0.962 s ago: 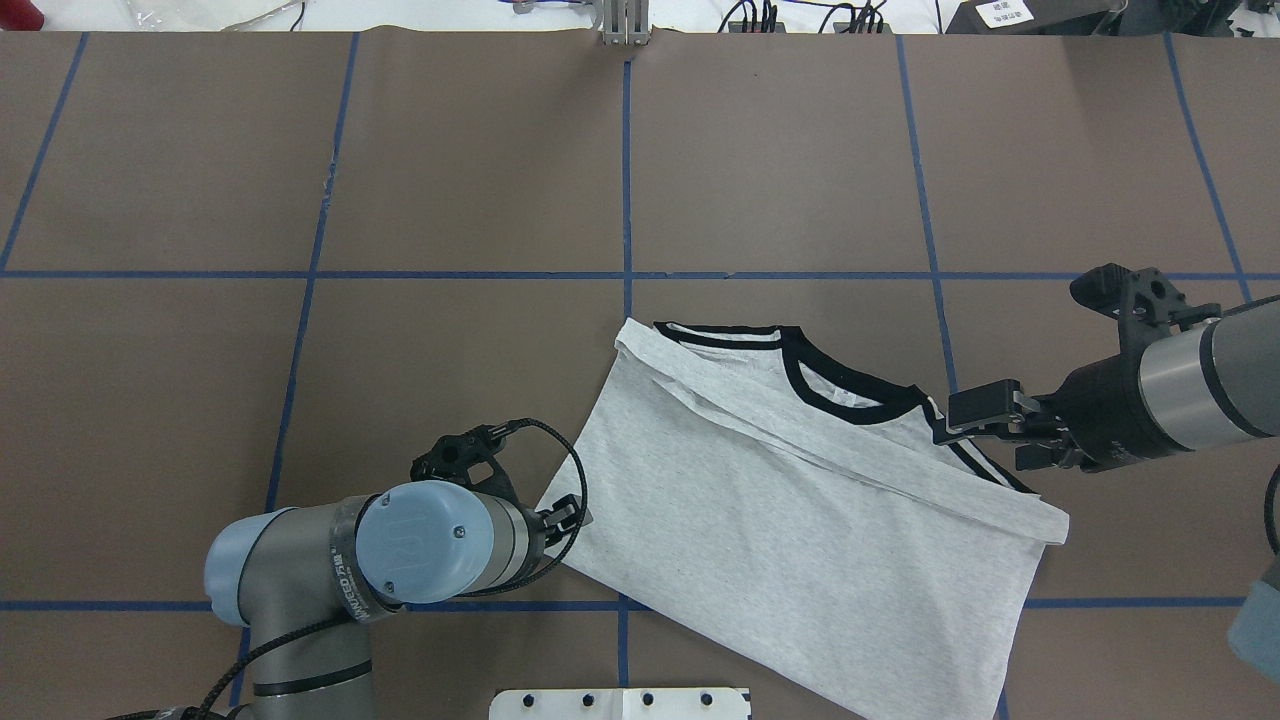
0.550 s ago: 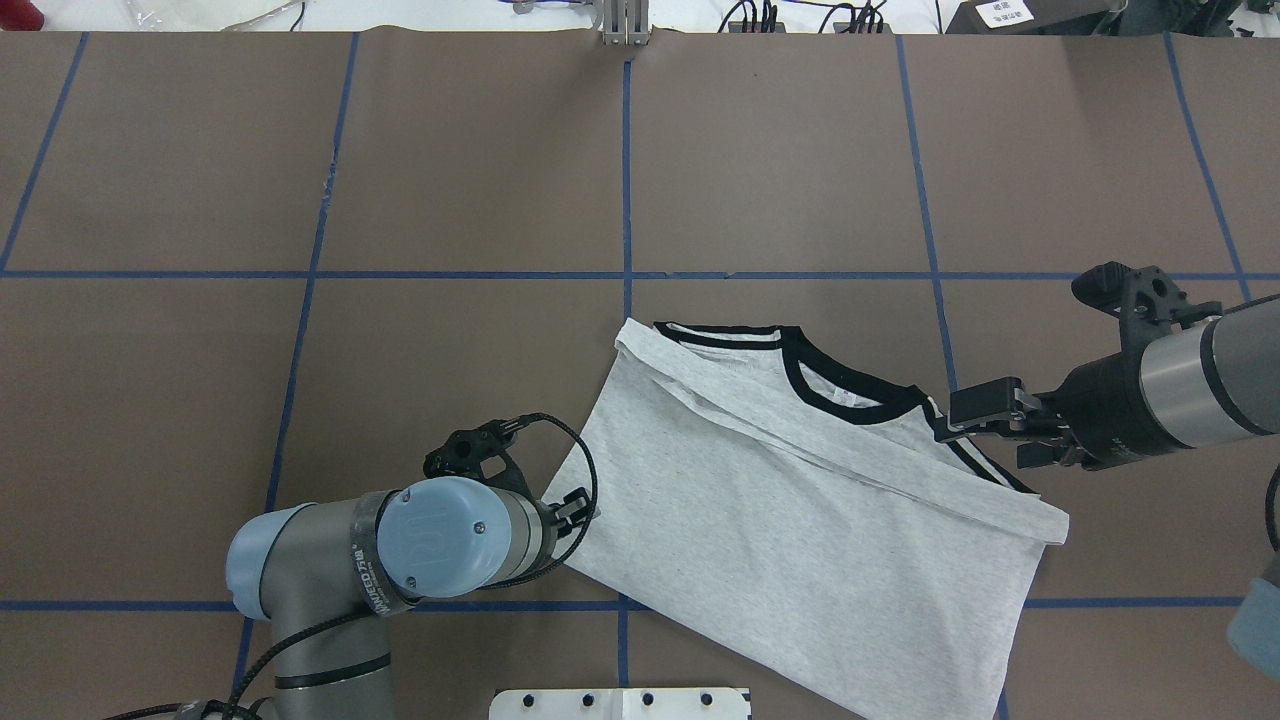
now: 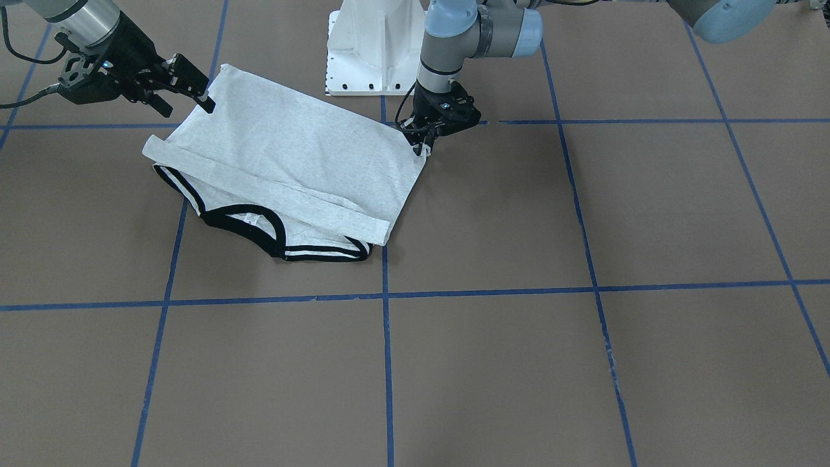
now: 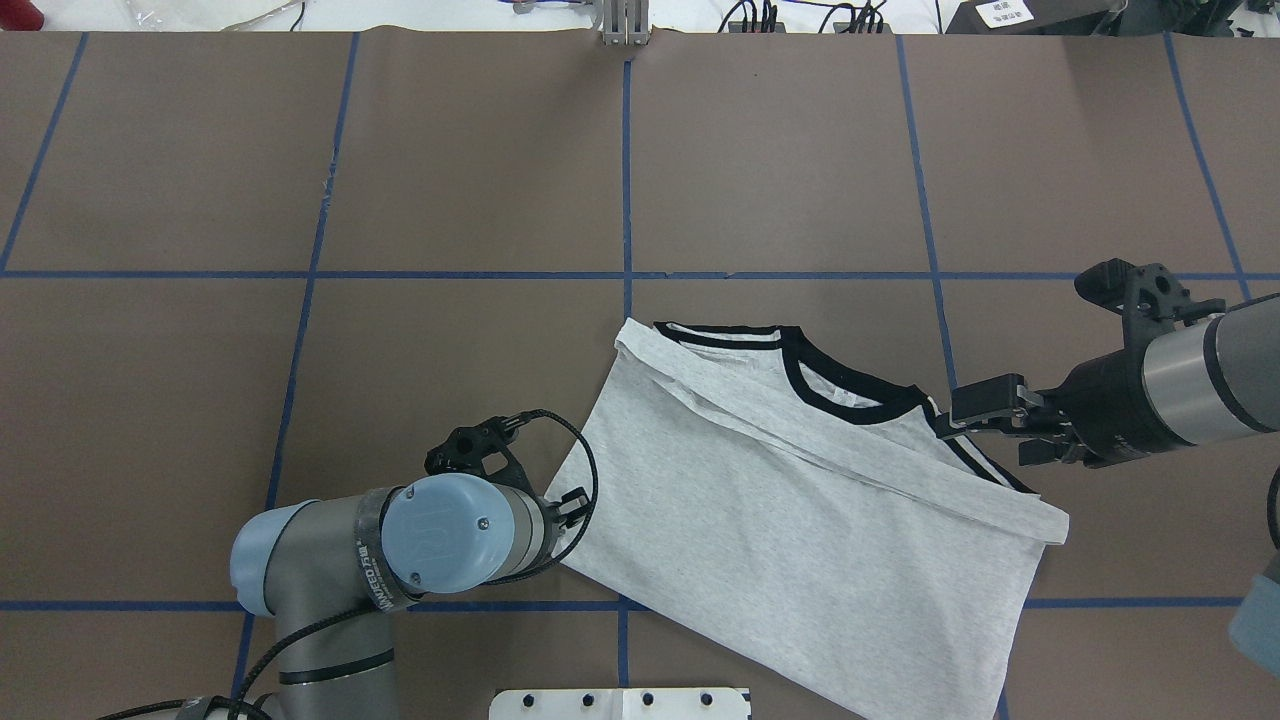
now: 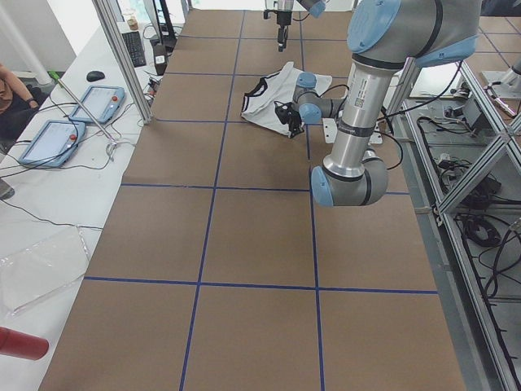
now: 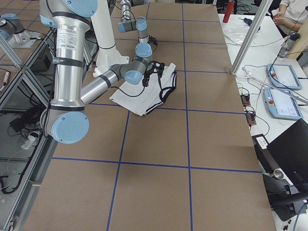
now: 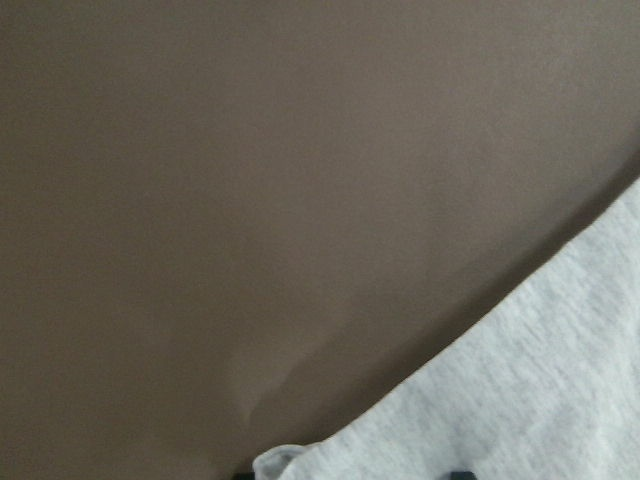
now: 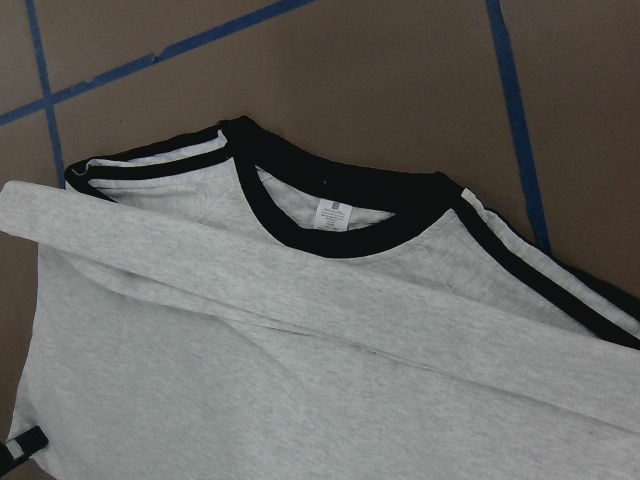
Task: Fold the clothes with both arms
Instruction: 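Drag the shirt corner away from the robot with the left gripper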
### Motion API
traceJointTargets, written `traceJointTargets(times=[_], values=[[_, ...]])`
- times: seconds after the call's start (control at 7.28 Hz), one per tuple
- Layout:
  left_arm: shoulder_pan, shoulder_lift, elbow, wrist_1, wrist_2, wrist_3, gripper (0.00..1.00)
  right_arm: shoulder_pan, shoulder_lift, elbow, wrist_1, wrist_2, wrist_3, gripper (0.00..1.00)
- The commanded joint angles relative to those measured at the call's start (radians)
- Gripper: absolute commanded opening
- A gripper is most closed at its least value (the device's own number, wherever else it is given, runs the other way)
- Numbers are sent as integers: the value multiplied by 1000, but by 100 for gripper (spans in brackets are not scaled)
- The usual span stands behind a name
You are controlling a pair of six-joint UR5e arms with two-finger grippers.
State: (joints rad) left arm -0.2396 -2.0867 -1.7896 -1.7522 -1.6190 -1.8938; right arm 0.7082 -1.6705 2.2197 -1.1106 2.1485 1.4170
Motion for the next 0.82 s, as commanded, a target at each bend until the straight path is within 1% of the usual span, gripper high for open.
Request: traceJointTargets(times=[0.0,0.14,0.41,0.69], values=[[-26,-1,-14,3,-10,2,0,7,0,0,-2,1,-1,100],[-47,-6,-17,5,-12,4,0,7,0,0,-2,2,-1,100],[-128,-6,-8,8,-13,19,0,11,0,0,-2,1,-1,100],[-213,-12,48,-6,-13,82,0,14,-2,0,-2,1,0,100]])
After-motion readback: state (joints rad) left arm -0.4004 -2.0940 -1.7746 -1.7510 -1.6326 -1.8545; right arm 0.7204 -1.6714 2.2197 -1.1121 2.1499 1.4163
